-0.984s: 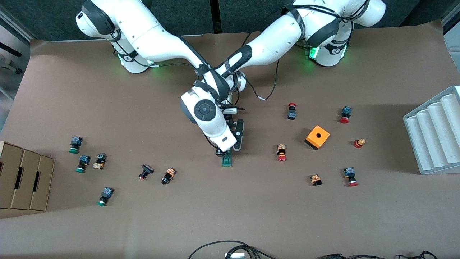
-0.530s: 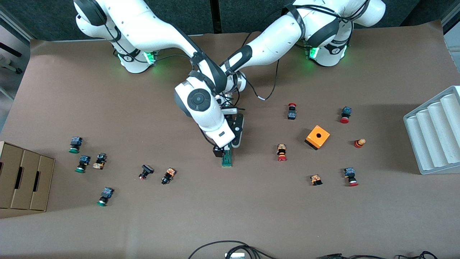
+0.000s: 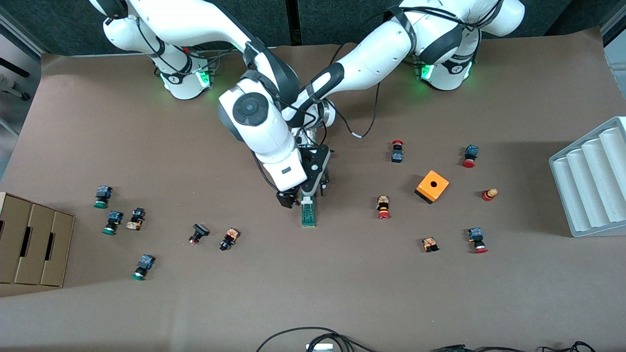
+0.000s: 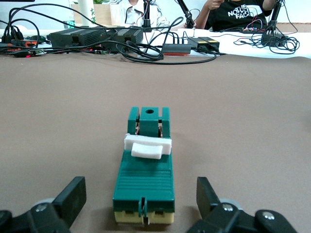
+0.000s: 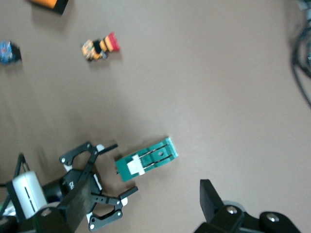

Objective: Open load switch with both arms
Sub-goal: 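Open the right gripper and lift it away from the switch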

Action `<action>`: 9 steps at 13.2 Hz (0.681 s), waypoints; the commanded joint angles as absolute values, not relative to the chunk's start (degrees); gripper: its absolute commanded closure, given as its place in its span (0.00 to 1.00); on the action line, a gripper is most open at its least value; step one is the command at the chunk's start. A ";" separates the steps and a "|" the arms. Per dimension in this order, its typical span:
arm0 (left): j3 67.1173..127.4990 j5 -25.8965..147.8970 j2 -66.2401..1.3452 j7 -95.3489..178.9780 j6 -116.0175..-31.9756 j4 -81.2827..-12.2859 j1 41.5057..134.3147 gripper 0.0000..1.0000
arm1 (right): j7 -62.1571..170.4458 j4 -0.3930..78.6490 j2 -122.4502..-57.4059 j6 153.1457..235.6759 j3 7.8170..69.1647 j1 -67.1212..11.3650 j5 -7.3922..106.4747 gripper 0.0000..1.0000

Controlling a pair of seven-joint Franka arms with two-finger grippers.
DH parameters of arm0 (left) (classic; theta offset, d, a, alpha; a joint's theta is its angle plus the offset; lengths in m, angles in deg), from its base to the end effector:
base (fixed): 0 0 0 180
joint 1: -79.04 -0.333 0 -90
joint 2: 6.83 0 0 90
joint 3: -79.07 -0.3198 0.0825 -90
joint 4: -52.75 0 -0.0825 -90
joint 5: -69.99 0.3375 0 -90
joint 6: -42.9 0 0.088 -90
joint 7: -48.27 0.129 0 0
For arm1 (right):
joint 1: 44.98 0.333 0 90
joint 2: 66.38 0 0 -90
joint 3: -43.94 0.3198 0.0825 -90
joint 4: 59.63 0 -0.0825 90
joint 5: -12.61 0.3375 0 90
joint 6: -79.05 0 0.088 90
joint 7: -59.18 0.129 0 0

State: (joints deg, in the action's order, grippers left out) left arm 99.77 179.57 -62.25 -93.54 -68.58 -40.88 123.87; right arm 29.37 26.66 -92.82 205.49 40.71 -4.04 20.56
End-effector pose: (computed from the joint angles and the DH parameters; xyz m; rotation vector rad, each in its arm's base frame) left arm 0.3717 -0.5372 0.1094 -2.6008 -0.0983 -1.7273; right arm 0.5263 0.4238 0.4245 -2.5501 -1.5959 -0.3521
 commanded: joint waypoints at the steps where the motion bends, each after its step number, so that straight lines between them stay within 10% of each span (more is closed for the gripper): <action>1: 99.99 176.62 -61.50 -93.77 -68.89 -39.71 124.56 0.00 | 31.57 25.27 -91.34 203.95 40.78 -6.21 20.43 0.00; 9: 102.27 158.70 -56.14 -70.25 -68.55 -37.86 124.56 0.00 | 45.98 25.62 -84.67 197.28 39.55 -9.29 20.52 0.00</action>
